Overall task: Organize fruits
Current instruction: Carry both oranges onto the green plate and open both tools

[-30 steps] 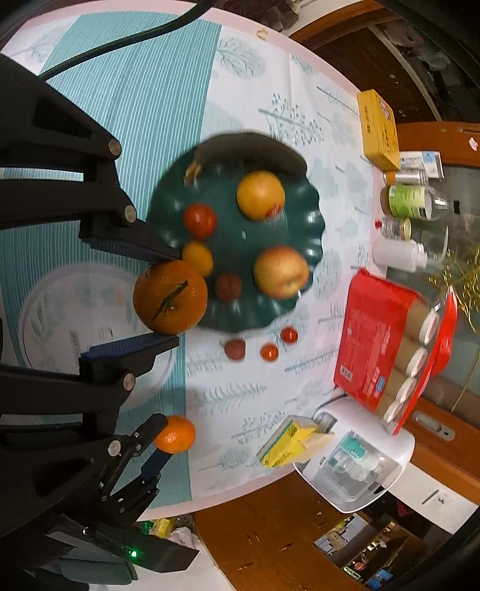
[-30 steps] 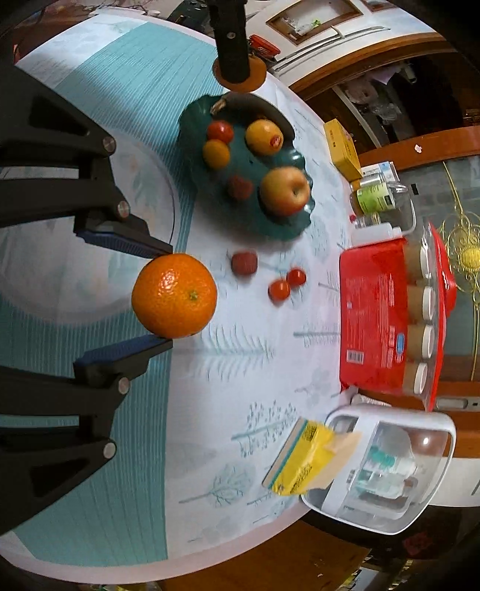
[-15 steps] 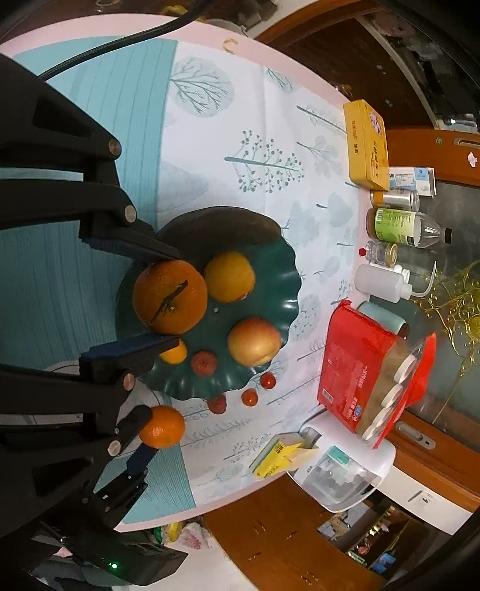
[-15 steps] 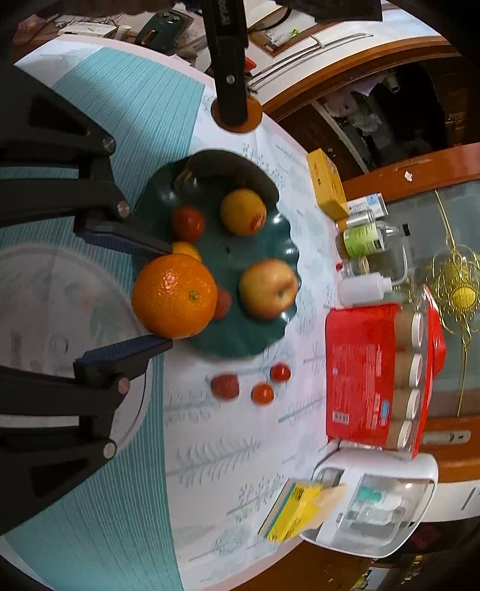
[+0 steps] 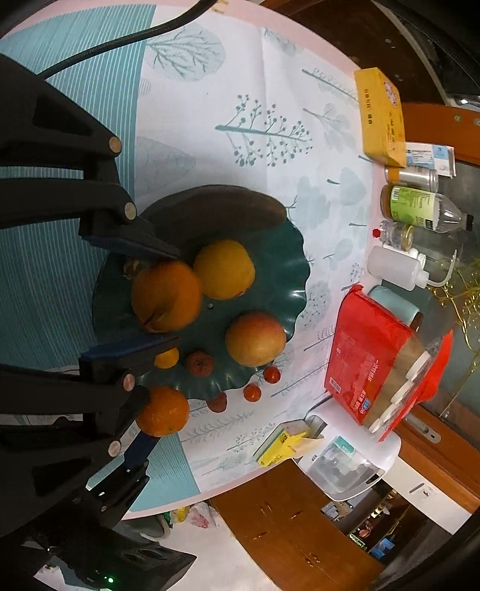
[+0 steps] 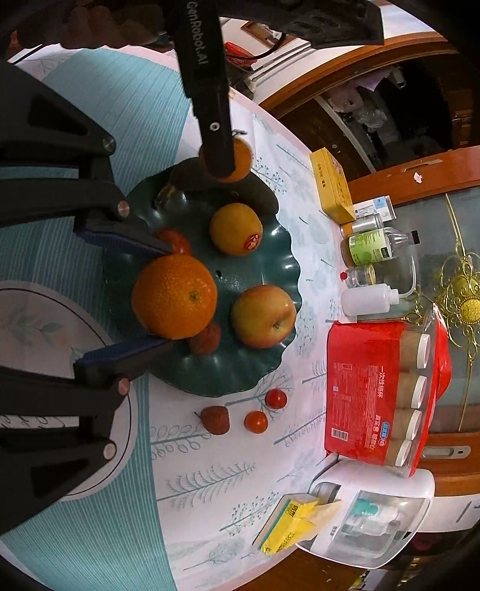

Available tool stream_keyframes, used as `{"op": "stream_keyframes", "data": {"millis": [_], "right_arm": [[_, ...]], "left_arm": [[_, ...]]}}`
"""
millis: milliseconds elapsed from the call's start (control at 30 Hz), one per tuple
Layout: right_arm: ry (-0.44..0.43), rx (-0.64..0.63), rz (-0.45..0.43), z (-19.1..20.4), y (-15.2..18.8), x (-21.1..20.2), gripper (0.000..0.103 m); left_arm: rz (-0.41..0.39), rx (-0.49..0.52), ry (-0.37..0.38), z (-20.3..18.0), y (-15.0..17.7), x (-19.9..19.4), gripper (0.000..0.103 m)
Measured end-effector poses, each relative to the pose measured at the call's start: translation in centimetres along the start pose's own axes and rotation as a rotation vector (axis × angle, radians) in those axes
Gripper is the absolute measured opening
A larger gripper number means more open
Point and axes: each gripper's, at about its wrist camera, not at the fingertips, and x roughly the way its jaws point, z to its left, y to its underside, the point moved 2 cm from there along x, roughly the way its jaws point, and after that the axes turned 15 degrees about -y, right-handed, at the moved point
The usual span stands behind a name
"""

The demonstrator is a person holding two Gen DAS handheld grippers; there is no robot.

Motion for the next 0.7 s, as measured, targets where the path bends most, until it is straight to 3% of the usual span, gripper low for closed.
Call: {"op": "stream_keyframes", "data": {"millis": [67, 133, 267, 700], "right_arm": [[0.005, 0.008, 0.012, -0.1, -0.1, 0.3, 0.046], [0.012, 0.010, 0.014, -0.3, -0.2, 0.3, 0.056], [0.022, 0.011, -0.009, -0.3, -0.3, -0.3, 0.061], [-0.001, 0.055, -0.036, -1.2, 1.6, -3.2, 0.061]], "left_arm": [[0.003, 0.005, 0.004, -0.1, 0.1, 0.1, 0.058], [-0.007, 0.007, -0.012, -0.1, 0.1, -0.1, 0.059], [-0.003, -0.020, -0.034, 0.3, 0.2, -0.5, 0.069], [0.012, -0.025, -0.079, -0.8, 2.8, -3.1, 0.071]]}}
